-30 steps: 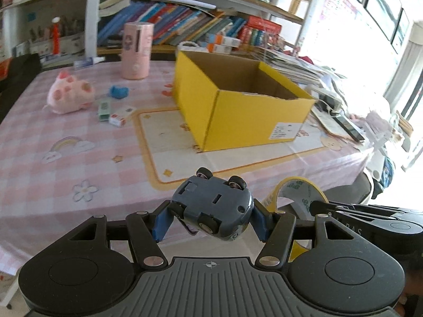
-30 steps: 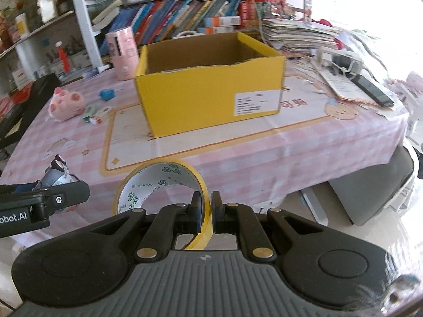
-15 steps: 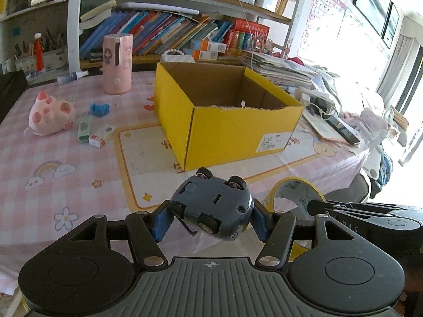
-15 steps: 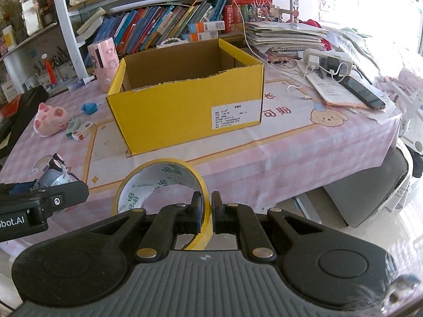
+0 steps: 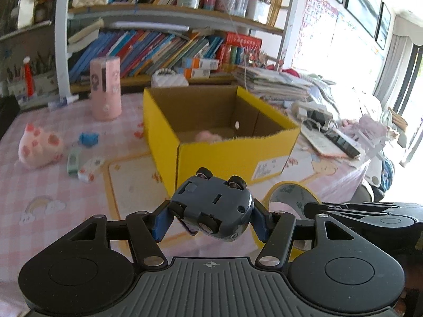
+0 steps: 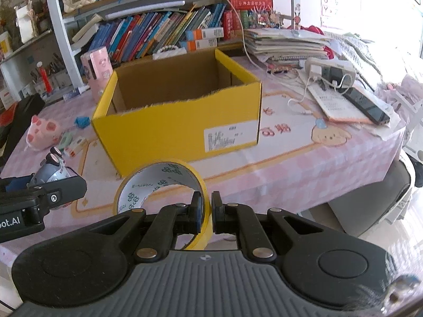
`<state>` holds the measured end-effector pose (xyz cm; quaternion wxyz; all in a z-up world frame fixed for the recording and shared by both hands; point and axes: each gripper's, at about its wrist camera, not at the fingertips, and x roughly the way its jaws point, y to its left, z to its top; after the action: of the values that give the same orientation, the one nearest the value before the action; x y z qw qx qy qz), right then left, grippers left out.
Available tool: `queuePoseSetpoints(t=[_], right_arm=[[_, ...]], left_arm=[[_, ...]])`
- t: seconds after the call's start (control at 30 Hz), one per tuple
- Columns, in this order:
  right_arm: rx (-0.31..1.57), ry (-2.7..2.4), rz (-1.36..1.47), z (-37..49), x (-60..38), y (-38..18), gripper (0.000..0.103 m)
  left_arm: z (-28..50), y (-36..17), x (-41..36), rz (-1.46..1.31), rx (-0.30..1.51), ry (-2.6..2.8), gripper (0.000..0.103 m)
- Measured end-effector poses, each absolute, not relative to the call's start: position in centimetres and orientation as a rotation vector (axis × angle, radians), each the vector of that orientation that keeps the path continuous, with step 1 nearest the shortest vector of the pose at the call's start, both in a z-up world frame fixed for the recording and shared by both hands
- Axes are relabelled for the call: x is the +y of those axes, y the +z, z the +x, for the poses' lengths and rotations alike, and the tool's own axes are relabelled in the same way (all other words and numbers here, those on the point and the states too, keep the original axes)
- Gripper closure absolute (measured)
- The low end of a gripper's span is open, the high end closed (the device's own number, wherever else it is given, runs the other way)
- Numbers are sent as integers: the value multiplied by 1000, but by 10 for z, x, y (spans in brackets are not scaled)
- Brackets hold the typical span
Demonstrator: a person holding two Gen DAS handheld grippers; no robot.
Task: Organize objects
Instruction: 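Carry the toy car and tape roll over the yellow box with both tools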
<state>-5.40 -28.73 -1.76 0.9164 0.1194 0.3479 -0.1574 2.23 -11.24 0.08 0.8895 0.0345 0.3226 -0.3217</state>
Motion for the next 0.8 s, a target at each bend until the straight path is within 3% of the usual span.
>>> queuePoseSetpoints(t=[0.43,0.8], right_arm=[[584,-303,201,1,-342,22,96],[521,-250,158,73,-398,37,96]], left_arm=[[63,31,-164,97,524,-654,42],[113,22,-208,119,556,-549,42]])
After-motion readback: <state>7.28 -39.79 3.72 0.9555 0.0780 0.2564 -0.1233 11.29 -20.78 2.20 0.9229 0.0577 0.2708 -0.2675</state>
